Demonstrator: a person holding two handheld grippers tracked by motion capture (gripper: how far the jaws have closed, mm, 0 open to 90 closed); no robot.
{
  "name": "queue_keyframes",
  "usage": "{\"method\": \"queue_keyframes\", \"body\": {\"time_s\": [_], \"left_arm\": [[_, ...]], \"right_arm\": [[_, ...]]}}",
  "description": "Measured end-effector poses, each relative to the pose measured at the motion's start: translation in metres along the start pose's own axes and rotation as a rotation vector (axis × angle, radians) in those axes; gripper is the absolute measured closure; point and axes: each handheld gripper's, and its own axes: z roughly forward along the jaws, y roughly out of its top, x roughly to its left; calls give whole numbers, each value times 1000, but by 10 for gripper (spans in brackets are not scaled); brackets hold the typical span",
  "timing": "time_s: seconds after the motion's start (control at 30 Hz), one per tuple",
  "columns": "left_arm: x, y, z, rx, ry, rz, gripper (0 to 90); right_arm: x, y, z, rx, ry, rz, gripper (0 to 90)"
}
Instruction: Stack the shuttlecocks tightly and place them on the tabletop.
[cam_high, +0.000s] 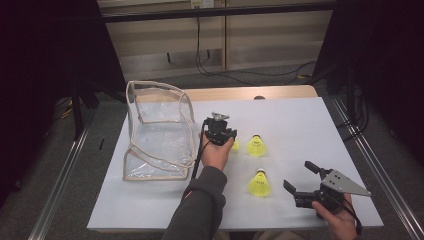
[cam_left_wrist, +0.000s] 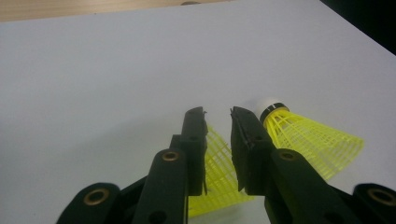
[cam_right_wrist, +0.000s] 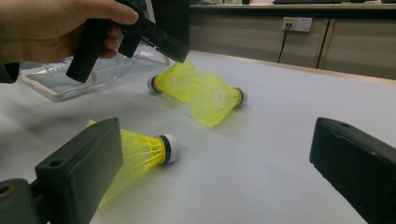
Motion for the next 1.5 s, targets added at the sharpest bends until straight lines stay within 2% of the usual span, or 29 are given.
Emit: {"method": "queue_keyframes", "body": {"time_s": [0.77,1.1,1.37,1.5], "left_arm": [[1,5,2,-20,-2,-24,687],[1,5,3,-9,-5,-27,665],[0,6,-2,-19,4,-25,612],[0,8,-7,-31,-5,-35,597]], "right_arm": [[0,0,0,1,1,-1,21],[0,0,0,1,2,-1,21],[0,0,0,1,1,0,21],[0,0,0,-1,2,0,21]]}}
